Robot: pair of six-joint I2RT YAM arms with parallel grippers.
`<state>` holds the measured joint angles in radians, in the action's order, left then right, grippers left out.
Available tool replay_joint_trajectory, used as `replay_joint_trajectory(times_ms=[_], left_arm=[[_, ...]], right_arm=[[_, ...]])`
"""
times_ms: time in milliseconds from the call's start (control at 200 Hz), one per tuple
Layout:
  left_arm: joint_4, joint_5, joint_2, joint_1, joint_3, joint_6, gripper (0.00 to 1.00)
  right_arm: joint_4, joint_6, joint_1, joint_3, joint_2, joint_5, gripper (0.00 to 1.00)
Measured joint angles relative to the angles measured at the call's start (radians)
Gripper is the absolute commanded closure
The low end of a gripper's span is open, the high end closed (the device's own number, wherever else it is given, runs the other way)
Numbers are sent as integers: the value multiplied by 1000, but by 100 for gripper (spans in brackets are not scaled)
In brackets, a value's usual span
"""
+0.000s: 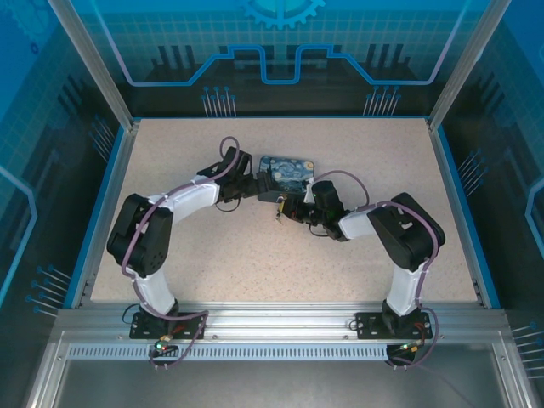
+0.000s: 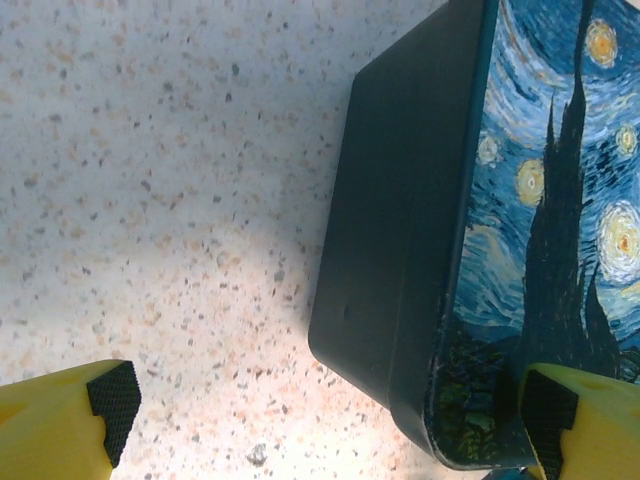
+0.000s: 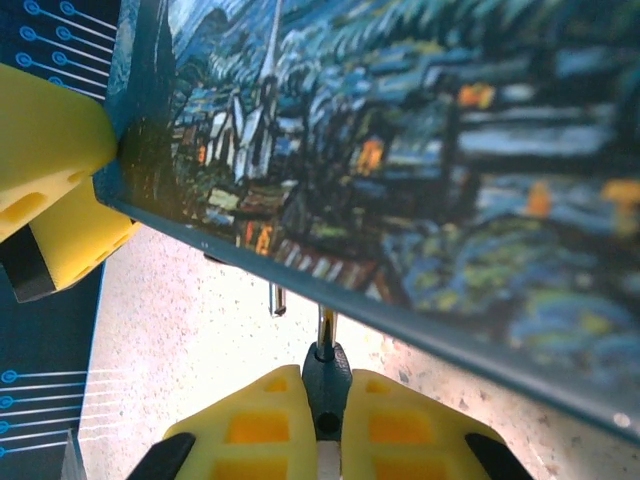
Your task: Unlock a padlock with a key
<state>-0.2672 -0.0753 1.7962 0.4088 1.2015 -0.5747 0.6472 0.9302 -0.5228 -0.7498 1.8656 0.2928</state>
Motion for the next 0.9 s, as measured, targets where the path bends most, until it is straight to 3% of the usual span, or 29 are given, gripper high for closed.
replay_joint_trajectory(times_ms=[555,715,900], left_arm=[[23,-38,43,0,13,-11,2],[67,-33,41,0,-10,-36,3],[76,-5,32,-5,-27,-56,6]], right_arm=[[93,190,-5,20,2,-21,100],[201,238,-23,43,32,-77,100],[410,374,-27,64,180,-167,100]])
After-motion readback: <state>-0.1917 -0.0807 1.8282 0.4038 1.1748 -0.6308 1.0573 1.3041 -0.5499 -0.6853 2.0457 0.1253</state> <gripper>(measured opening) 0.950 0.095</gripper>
